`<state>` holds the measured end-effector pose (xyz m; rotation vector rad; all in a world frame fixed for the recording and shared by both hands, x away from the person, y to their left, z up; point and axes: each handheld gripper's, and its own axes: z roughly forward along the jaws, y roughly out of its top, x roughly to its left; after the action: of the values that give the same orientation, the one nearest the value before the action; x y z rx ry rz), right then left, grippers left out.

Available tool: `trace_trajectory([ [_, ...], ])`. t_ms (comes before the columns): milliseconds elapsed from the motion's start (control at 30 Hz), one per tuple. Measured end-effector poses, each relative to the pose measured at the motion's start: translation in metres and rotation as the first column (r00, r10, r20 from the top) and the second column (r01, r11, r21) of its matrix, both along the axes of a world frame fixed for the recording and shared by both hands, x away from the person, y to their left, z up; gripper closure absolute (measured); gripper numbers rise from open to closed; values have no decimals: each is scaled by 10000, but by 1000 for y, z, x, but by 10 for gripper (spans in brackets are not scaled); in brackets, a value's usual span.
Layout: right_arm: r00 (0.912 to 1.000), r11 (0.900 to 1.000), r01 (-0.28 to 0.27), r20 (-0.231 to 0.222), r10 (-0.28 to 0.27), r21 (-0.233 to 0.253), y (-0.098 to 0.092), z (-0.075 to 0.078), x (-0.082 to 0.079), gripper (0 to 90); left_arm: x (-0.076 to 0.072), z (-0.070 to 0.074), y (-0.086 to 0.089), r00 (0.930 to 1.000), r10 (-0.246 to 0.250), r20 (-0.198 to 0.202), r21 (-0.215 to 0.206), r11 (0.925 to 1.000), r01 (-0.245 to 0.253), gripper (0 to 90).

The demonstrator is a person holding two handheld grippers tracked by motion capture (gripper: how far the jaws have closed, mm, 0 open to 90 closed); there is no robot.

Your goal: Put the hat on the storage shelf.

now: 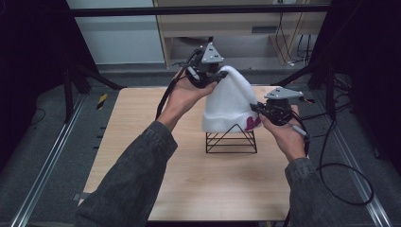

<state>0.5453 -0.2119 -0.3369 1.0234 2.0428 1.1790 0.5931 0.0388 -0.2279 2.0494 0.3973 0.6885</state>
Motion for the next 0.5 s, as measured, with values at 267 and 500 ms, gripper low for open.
trace_trajectory([
  [267,9999,9999,-145,88,145,-74,4,0,-7,829,-5,-4,3,9999,-36,129,88,10000,35,801],
  [500,9999,9999,-101,-132,101,-6,1,-15,-10,829,-8,-16,-1,9998,-186,9,344,9992,186,800],
])
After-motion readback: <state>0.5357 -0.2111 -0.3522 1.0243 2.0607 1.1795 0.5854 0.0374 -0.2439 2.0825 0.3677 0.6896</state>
